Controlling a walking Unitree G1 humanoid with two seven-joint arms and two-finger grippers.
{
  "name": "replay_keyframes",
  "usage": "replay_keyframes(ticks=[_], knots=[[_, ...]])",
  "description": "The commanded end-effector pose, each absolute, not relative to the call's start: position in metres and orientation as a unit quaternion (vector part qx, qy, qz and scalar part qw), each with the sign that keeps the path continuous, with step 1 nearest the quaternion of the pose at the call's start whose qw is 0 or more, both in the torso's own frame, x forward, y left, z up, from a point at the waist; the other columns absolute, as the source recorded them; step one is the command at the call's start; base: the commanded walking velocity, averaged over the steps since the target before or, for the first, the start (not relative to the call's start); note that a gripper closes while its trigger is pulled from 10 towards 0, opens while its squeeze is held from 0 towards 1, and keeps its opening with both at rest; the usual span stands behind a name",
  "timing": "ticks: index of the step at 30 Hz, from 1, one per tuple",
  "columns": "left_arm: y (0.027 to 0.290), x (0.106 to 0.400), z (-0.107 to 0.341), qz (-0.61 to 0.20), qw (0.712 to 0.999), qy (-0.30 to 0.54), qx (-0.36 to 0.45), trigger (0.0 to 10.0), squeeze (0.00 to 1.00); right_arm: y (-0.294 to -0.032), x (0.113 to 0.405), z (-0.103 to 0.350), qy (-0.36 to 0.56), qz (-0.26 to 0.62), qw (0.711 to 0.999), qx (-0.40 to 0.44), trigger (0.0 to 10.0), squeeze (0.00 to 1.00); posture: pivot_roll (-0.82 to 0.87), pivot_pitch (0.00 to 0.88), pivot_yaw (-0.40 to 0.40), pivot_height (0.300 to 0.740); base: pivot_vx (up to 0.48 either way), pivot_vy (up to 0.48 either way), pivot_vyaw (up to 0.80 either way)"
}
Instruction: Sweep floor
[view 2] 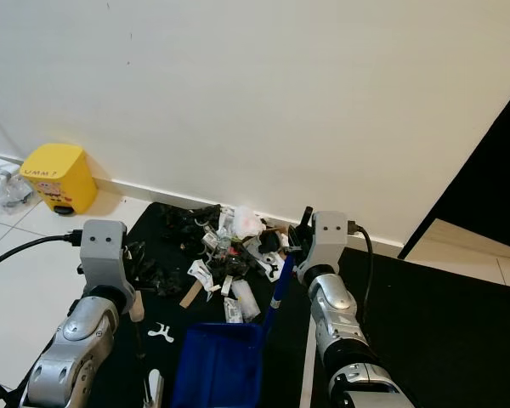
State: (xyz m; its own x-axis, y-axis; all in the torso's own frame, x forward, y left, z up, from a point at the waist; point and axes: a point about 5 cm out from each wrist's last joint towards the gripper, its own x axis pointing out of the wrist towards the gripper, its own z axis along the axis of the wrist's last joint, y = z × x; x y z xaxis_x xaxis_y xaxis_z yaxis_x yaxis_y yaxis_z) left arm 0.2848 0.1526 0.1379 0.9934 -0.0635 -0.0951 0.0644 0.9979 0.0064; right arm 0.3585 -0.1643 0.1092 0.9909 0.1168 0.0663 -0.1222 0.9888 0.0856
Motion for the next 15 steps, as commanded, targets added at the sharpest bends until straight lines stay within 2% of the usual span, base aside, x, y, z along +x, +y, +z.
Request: replay_keyframes(ticks=[1,4,6,15], knots=[[0.157,0.286,0.143,-0.023,0.999,0.031,0.016,10.0,0.00,-0.169,0.363,0.132,-0.088,0.046,0.994,0.037,10.0,0.00,0.11,0.108,0.015,0.740,0.000,0.000,0.00],[0.158,0.287,0.146,-0.020,0.999,0.024,0.020,10.0,0.00,-0.176,0.368,0.155,-0.135,0.026,0.990,0.039,10.0,0.00,0.11,0.108,0.015,0.740,0.000,0.000,0.00],[0.160,0.289,0.150,-0.016,1.000,0.013,0.023,10.0,0.00,-0.186,0.373,0.187,-0.194,0.003,0.980,0.047,10.0,0.00,0.11,0.108,0.016,0.740,0.274,0.000,0.00],[0.162,0.293,0.153,-0.009,1.000,0.000,0.024,10.0,0.00,-0.205,0.373,0.218,-0.252,-0.037,0.966,0.044,10.0,0.00,0.11,0.104,0.017,0.740,0.459,0.000,0.00]])
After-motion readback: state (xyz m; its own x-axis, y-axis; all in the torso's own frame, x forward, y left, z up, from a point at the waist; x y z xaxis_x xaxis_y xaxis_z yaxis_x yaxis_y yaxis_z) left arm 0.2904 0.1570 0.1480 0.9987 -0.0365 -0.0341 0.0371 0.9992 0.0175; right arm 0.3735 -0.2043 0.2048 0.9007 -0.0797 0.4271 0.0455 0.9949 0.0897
